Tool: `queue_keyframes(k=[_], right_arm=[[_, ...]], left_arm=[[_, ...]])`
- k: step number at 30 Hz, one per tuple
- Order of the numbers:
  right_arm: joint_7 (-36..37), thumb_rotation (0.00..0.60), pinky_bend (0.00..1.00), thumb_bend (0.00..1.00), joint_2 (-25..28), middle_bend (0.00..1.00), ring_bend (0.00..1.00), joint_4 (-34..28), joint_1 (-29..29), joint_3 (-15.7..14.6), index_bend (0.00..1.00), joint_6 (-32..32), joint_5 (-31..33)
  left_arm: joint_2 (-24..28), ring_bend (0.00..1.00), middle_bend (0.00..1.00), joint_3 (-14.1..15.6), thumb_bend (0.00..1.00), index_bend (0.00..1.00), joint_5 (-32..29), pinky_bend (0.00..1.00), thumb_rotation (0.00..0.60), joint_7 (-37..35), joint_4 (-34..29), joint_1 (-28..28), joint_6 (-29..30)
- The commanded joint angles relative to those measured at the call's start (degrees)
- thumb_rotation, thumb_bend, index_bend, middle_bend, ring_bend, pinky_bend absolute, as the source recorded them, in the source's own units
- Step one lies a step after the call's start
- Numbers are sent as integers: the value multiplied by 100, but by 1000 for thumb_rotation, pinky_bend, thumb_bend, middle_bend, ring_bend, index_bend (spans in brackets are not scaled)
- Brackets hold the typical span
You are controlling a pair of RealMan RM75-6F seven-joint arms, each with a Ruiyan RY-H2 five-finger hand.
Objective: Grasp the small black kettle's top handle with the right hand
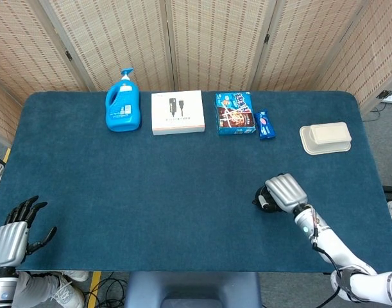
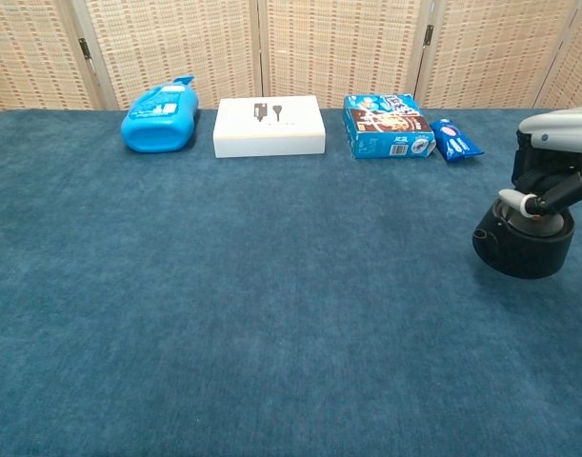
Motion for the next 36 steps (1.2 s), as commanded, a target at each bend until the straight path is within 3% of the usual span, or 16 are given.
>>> queue_keyframes(k=[1, 12, 36], right_arm=[[-138, 438, 422, 543, -71, 1000, 1000, 29, 84, 36, 1000, -21, 134], [-612, 504, 483, 549, -285, 1000, 1000, 215, 379, 156, 1000, -44, 573], [-642, 506, 483, 545, -483, 1000, 1000, 325, 628, 224, 1000, -57, 758]], left_arm=[[2, 110, 100, -2, 152, 211, -13, 144, 0, -9, 9, 7, 3], [-10, 110, 100, 1, 152, 211, -47, 144, 0, -16, 36, 14, -10], [-6, 110, 100, 15, 152, 211, -72, 144, 0, -36, 57, 33, -21]])
